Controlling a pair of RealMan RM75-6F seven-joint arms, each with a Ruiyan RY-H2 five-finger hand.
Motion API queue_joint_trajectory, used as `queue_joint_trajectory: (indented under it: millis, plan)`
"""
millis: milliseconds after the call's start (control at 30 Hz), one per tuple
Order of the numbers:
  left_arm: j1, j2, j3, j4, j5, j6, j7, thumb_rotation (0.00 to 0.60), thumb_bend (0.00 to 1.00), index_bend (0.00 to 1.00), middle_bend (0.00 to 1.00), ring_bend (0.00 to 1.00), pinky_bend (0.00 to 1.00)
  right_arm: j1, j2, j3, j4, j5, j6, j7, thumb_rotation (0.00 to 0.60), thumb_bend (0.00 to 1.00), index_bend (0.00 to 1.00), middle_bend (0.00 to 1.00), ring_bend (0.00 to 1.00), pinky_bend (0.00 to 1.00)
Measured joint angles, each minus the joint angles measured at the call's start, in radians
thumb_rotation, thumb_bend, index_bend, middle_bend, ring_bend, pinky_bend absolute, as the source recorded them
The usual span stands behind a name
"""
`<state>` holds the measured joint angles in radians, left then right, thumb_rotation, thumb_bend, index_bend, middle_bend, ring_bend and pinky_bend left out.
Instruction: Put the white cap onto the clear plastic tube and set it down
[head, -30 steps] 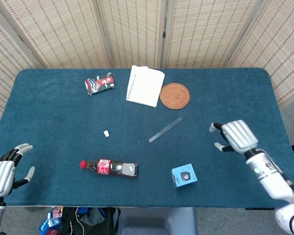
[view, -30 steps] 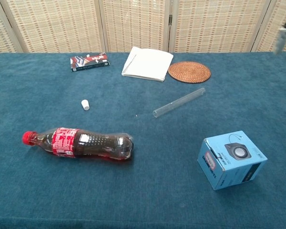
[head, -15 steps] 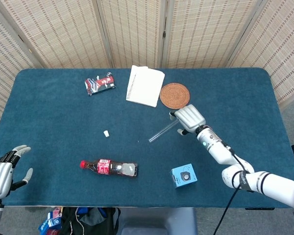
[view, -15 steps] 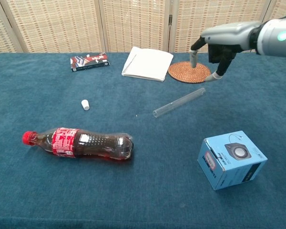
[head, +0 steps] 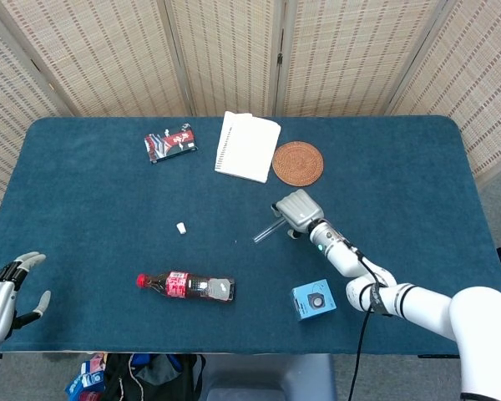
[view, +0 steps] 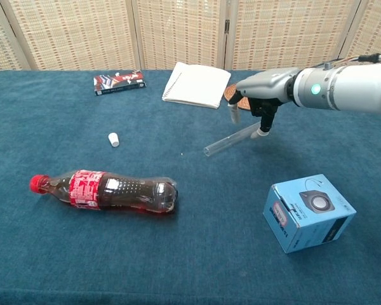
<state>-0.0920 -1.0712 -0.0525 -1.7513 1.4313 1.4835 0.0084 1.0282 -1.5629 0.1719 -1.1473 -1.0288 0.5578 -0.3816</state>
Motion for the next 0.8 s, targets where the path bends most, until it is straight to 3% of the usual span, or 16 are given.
queue_joint_trajectory:
  millis: [367,800]
  plan:
    - [0.004,-0.003,-0.004,0.011,-0.011,-0.005,-0.007,0.600,0.36,0.21,0.20,0.22,0.33,0.052,-0.076,-0.013,0.117,0.010,-0.043,0.017,0.600,0.26,0.41,1.00,1.00,1.00]
    - [0.014,-0.013,-0.006,0.037,-0.020,-0.006,-0.033,0.600,0.36,0.21,0.20,0.22,0.33,0.092,-0.120,-0.034,0.166,0.049,-0.061,-0.014,0.600,0.29,0.44,1.00,1.00,1.00]
